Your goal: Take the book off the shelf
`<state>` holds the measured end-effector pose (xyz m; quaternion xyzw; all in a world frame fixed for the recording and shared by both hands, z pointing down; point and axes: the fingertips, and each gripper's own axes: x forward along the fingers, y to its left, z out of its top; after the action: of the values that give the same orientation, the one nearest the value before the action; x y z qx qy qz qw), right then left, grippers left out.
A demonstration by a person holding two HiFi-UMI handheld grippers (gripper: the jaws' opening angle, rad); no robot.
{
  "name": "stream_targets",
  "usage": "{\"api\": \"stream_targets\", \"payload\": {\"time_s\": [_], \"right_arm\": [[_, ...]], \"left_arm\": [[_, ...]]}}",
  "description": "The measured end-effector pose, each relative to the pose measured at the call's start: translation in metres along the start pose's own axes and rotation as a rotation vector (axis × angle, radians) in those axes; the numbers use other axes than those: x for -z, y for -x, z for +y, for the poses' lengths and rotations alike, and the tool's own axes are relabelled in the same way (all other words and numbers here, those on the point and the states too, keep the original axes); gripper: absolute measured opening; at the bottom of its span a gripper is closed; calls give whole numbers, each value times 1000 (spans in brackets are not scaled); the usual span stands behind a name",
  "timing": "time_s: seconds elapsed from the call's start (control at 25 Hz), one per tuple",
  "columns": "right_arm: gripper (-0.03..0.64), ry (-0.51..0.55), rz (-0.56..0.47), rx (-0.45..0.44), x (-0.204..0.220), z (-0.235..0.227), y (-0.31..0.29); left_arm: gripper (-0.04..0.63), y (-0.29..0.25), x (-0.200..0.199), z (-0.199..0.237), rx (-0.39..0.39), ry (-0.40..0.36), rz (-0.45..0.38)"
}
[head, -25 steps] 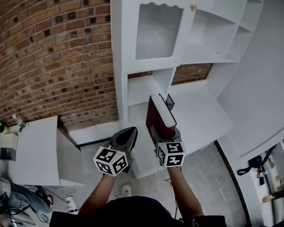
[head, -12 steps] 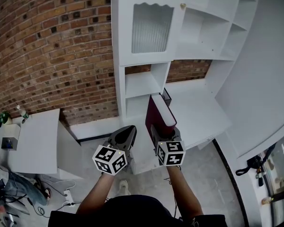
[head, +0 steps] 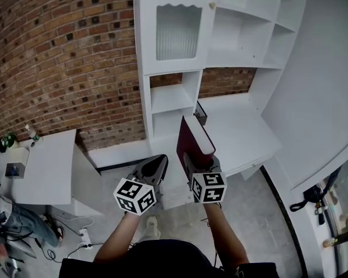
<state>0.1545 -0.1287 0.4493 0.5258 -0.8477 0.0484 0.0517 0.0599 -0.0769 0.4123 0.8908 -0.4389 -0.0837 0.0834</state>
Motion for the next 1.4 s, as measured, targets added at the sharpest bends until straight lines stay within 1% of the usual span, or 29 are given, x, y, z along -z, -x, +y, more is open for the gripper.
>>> {"api": "stream_targets", "payload": {"time_s": [0.2, 0.44, 0.64, 0.76, 0.96, 1.4], "right_arm": [[233, -3, 4, -11, 8, 1, 16], [233, -1, -4, -32, 7, 12, 22], [233, 14, -16, -40, 2, 21, 21], [233, 34, -8, -44, -1, 23, 17], [233, 34, 6, -33, -3, 29, 11], [233, 29, 10, -15, -8, 36, 0]], "left_arm": [[17, 13, 8, -17, -13, -5, 4], [17, 26, 9, -20, -32, -13, 3], [17, 30, 1, -15, -31, -6, -19], [17, 30, -2, -10, -31, 7, -25], [17, 33, -7, 3, -31, 22, -25], [17, 35, -19, 21, -10, 7, -15]]}}
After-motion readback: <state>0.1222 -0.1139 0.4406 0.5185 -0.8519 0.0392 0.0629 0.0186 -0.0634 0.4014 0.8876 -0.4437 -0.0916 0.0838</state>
